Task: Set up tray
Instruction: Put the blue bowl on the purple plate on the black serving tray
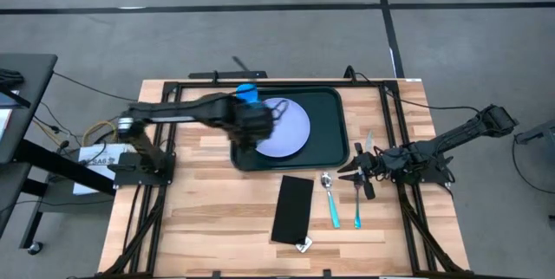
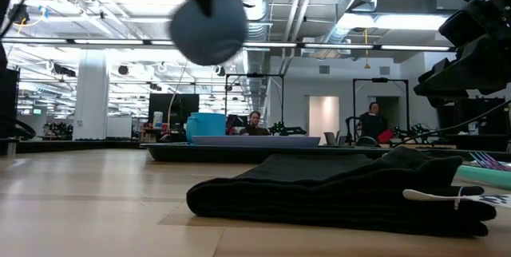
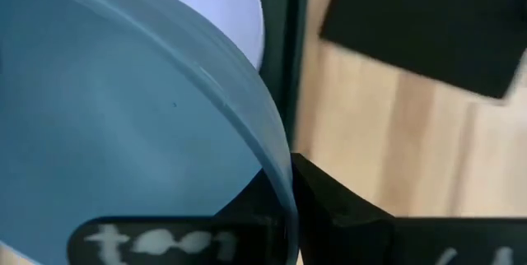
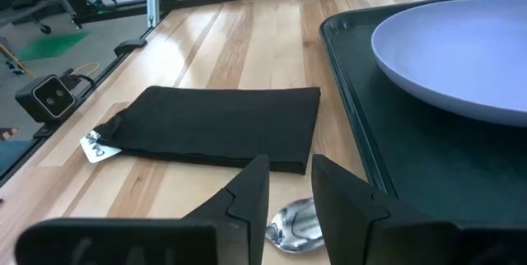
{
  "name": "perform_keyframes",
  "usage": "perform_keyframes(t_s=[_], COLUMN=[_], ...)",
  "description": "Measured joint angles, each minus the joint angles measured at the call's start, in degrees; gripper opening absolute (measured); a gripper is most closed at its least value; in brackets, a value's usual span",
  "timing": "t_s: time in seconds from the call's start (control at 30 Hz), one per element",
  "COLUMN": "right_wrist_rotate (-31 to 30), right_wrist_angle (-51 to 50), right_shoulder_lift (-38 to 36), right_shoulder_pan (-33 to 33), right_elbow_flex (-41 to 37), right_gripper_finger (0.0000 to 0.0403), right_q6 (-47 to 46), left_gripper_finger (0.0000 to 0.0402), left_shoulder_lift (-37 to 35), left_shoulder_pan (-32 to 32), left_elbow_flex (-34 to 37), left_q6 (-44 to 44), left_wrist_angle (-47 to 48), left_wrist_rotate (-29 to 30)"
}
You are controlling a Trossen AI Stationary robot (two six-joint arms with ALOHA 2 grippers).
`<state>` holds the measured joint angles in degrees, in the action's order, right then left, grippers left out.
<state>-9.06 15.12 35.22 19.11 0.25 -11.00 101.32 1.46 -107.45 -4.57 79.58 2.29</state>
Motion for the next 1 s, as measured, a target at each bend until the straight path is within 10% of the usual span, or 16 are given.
perform_keyframes(t_s=[0.4,1.0], right_wrist_rotate=[0.0,0.0], right_wrist_angle=[-0.1,0.0], right_shoulder_lift=[0.0,0.0], right_shoulder_pan=[0.0,0.0], right_elbow_flex=[0.0,0.0], right_gripper_finger=[0.0087,0.0087], right_q6=[0.0,0.0], left_gripper_finger=[0.0000,0.0000], left_shoulder_lift=[23.1,26.4], left_shoulder_pan=[2.2,4.4], left_elbow_flex=[-22.3,-21.0], left_q6=[21.4,21.5], left_wrist_angle=[2.1,5.4], left_wrist_rotate=[10.1,10.3])
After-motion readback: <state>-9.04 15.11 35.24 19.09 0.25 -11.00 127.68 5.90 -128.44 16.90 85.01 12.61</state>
